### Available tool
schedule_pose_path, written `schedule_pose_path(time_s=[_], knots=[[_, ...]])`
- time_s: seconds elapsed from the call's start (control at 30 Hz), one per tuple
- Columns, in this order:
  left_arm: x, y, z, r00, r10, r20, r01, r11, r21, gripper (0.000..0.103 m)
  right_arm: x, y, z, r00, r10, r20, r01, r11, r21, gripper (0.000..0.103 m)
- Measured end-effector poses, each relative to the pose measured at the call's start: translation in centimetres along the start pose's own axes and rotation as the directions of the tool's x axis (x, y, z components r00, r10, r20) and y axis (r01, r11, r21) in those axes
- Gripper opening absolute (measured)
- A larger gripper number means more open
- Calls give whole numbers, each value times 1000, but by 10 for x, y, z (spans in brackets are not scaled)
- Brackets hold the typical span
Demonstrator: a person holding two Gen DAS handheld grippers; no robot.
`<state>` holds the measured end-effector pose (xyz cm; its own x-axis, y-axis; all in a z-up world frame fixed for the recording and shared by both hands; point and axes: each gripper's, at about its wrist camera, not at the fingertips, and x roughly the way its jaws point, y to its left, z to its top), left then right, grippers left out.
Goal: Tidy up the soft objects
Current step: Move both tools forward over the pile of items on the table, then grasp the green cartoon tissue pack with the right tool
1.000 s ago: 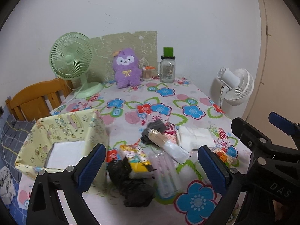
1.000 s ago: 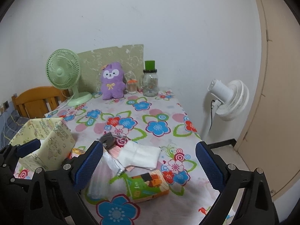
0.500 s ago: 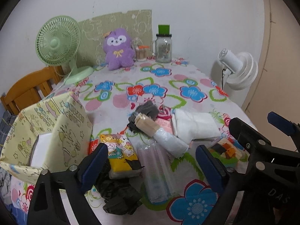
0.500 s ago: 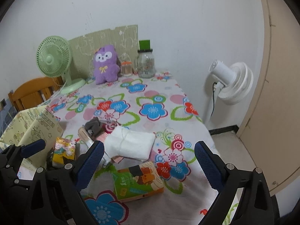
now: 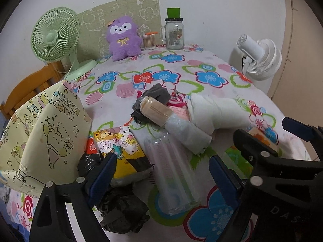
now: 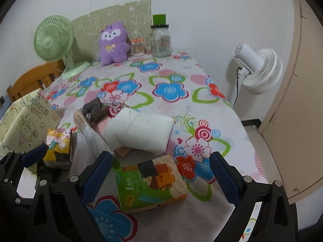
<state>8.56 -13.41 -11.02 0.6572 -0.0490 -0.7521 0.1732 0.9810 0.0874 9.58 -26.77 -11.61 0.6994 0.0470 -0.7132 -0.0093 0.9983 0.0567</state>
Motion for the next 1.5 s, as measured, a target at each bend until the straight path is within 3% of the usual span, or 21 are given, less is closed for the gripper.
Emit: schedule_pose_path(time_s=[0.2, 0.4, 0.53, 0.7, 0.73, 0.77, 0.83, 1.5], knots=[[5, -7, -3, 1000, 26, -2, -26, 999, 23, 92, 11, 0, -4, 999, -3, -49, 3, 1000, 14, 98], [12, -12, -4, 1000, 21, -23, -20, 999, 43, 92, 26, -3, -7, 994, 19, -106, -16, 999, 28, 86], [14, -13, -3, 1000, 12, -29, -11, 999, 38, 92, 27, -1, -7, 992, 68, -107, -65, 997, 36, 69], [18, -9, -2, 998, -22, -53, 22, 1000, -4, 92, 24, -1, -8, 992, 73, -98, -69, 997, 38, 62], [17, -9, -2, 999, -21, -47, 20, 1000, -6, 92, 22, -1, -8, 993, 69, -92, -66, 997, 36, 58], [16, -10, -2, 999, -19, -47, 19, 1000, -6, 92, 20, -1, -7, 995, 59, -84, -57, 998, 35, 47], [15, -10, -2, 999, -19, -47, 19, 1000, -10, 90, 17, -4, -5, 997, 35, -71, -32, 999, 37, 39], [-9, -30, -16, 998, -44, -40, 45, 999, 21, 81, -1, -15, -11, 998, 23, -57, -20, 999, 41, 33]])
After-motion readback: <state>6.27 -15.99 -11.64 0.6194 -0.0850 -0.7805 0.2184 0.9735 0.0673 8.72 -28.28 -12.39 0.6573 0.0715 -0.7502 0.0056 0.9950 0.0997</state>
